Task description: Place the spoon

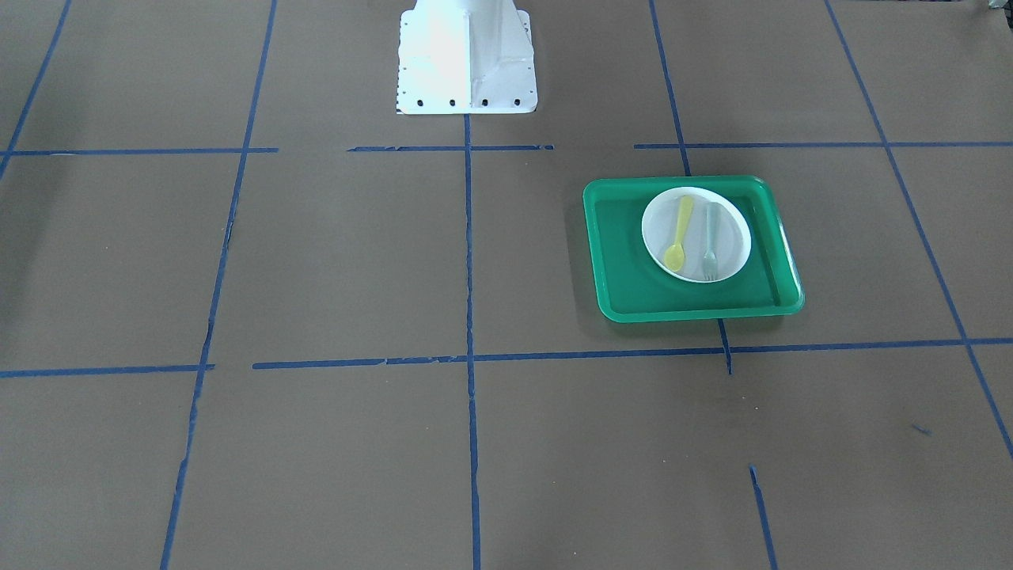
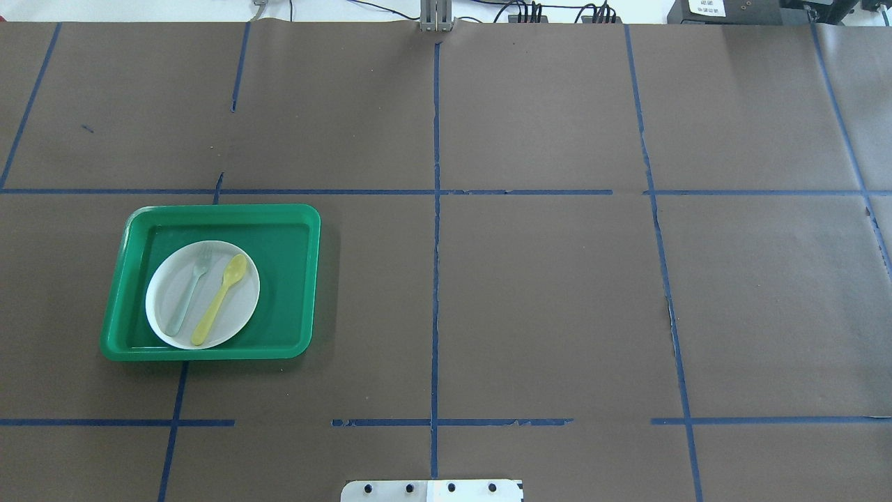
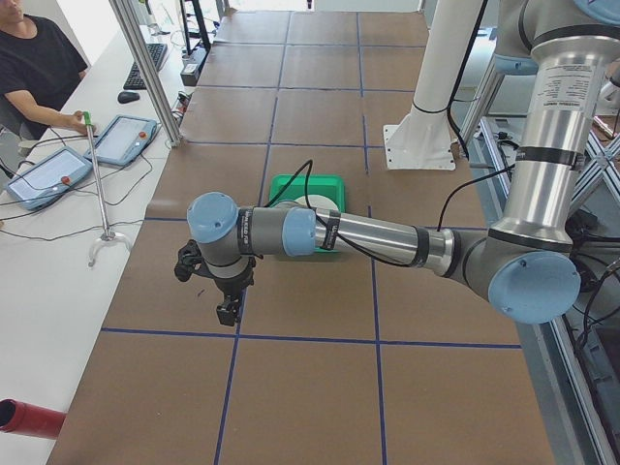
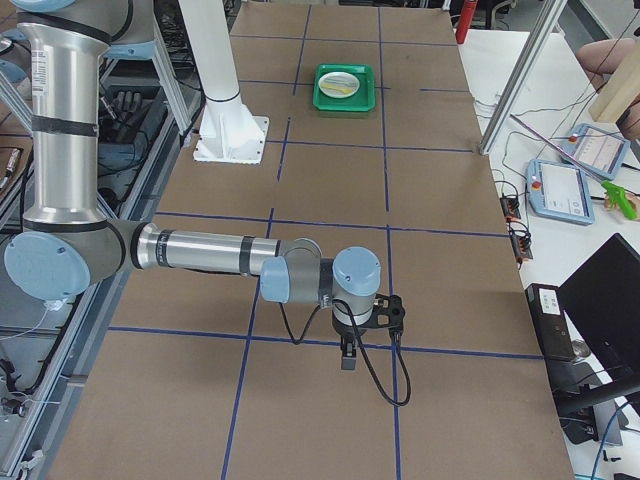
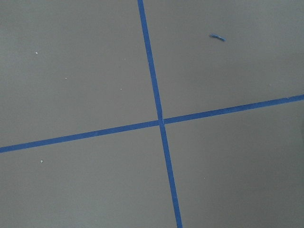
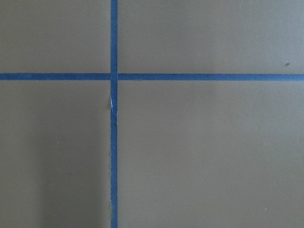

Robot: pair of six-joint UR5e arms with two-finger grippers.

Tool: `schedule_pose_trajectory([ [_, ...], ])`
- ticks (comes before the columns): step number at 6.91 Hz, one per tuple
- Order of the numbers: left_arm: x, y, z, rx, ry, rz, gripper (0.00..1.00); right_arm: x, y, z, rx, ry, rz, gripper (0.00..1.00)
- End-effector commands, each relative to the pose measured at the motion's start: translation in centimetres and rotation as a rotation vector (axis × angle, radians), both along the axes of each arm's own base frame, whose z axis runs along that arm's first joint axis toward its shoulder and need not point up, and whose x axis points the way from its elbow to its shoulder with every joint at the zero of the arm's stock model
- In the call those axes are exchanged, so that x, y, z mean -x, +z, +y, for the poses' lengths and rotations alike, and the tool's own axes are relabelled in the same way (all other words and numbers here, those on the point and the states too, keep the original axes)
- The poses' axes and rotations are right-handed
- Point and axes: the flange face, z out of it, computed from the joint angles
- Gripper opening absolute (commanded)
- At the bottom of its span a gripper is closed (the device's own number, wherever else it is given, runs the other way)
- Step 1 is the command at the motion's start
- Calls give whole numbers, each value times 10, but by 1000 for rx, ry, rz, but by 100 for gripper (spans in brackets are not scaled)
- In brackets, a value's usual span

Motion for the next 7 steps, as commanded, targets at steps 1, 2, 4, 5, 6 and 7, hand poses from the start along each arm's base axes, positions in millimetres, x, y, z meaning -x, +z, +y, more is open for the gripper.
schedule_pose_trajectory([
  [1,0,1,1,9,0,0,100,0,0,0,0,0,0,100],
  [2,1,-3,4,0,-2,0,100,0,0,0,0,0,0,100],
  [4,6,11,9,29,-14,-34,100,0,0,0,0,0,0,100],
  [5,9,21,21,41,-16,-64,100,0,1,0,1,0,0,100],
  [6,7,27,22,55,-20,-68,100,0,1,1,3,0,0,100],
  [7,4,13,16,63,-72,-65,100,0,1,1,1,0,0,100],
])
